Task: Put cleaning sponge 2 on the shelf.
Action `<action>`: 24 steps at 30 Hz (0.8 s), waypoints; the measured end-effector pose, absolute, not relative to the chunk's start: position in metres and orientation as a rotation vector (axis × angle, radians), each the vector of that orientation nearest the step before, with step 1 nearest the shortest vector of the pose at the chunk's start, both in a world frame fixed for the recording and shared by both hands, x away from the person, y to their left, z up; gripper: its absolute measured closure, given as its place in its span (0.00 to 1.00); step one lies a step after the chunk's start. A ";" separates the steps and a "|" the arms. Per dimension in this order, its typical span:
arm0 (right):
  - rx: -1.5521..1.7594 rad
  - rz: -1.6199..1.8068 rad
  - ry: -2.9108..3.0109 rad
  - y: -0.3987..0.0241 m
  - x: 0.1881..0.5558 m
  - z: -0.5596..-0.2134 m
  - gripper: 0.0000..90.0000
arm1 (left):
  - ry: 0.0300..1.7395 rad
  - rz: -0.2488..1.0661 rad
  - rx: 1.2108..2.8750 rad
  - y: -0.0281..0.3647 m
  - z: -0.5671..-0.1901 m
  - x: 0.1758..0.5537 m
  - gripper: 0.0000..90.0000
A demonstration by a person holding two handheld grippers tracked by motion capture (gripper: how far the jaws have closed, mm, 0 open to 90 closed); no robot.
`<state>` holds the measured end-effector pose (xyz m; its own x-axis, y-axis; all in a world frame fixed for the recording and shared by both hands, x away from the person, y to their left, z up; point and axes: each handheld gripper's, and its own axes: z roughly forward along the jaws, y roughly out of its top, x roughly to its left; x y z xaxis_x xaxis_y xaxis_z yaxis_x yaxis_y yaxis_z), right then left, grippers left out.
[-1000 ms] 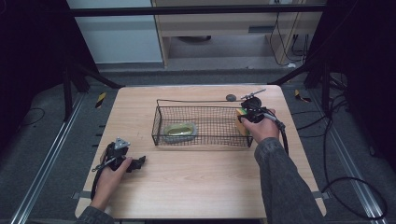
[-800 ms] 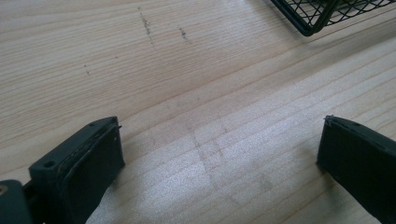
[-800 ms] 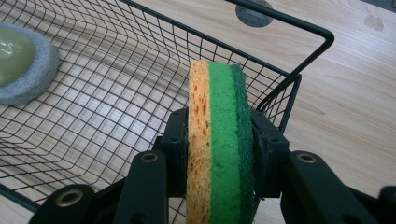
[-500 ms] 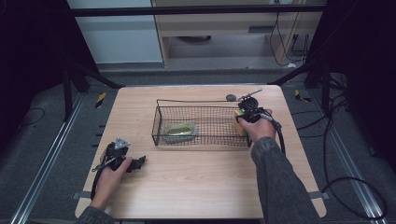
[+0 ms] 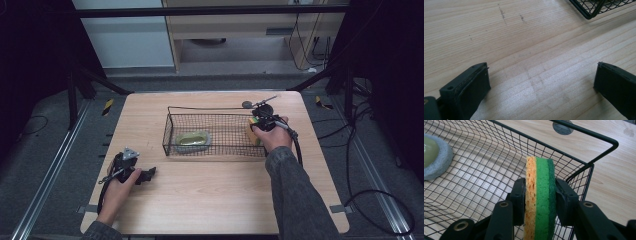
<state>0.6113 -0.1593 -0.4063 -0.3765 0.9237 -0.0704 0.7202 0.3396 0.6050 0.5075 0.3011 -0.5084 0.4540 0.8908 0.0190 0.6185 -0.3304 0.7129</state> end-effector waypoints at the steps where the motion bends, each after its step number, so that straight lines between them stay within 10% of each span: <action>1: 1.444 0.686 2.204 -0.159 0.612 -0.406 0.71 | 1.255 0.549 2.068 0.301 -0.508 0.508 0.00; 24: 1.451 0.669 2.209 -0.148 0.617 -0.412 0.66 | 1.251 0.548 2.070 0.301 -0.508 0.508 0.00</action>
